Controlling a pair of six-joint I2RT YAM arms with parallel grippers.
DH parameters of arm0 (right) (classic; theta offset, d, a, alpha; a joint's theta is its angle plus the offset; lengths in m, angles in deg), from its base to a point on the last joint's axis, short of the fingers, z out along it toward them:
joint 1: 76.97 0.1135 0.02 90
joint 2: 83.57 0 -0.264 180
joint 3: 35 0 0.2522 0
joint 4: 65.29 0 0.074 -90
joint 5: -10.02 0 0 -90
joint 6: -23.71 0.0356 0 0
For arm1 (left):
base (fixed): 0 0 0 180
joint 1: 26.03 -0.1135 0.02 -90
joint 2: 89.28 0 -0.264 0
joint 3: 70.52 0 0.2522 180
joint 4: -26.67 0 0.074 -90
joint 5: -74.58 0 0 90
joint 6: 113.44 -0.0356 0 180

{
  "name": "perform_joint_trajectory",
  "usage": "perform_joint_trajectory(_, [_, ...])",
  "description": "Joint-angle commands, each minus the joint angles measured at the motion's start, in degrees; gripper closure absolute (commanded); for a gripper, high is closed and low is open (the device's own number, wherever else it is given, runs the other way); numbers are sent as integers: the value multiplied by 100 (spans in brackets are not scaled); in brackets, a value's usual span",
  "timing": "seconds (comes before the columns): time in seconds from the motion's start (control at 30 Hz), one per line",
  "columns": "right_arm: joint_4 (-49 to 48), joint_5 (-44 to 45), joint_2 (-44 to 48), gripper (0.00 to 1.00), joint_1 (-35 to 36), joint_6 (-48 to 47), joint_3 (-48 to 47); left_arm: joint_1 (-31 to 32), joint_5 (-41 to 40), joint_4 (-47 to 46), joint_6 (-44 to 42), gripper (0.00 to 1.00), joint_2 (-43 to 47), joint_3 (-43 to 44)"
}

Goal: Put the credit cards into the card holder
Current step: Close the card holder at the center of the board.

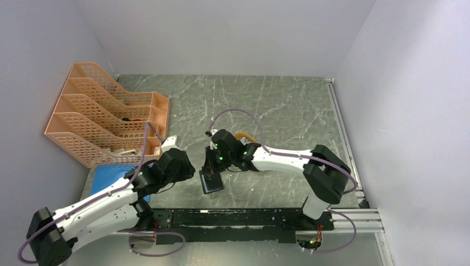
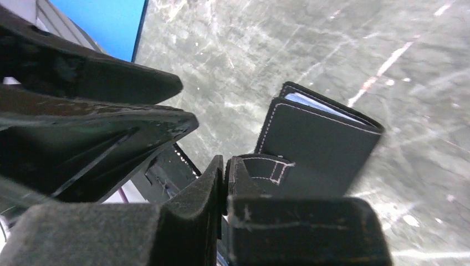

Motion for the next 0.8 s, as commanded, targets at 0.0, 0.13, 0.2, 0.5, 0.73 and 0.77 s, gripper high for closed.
perform_joint_trajectory(0.0, [-260,-243,-503,100,235,121,-385,7,-475,758,198,55,450,169])
perform_joint_trajectory(0.13, [-291,-381,-643,65,374,153,-493,11,-621,991,310,54,757,272])
perform_joint_trajectory(0.2, [-199,-387,-535,50,382,140,-506,10,-679,1064,315,54,895,319])
perform_joint_trajectory(0.5, [898,383,1155,27,295,-331,-85,10,-761,1235,55,33,992,641])
perform_joint_trajectory(0.73, [1040,1136,1839,50,93,-208,885,5,233,372,-267,29,393,412])
perform_joint_trajectory(0.77, [990,1155,1838,51,98,-160,978,11,375,169,-259,29,218,366])
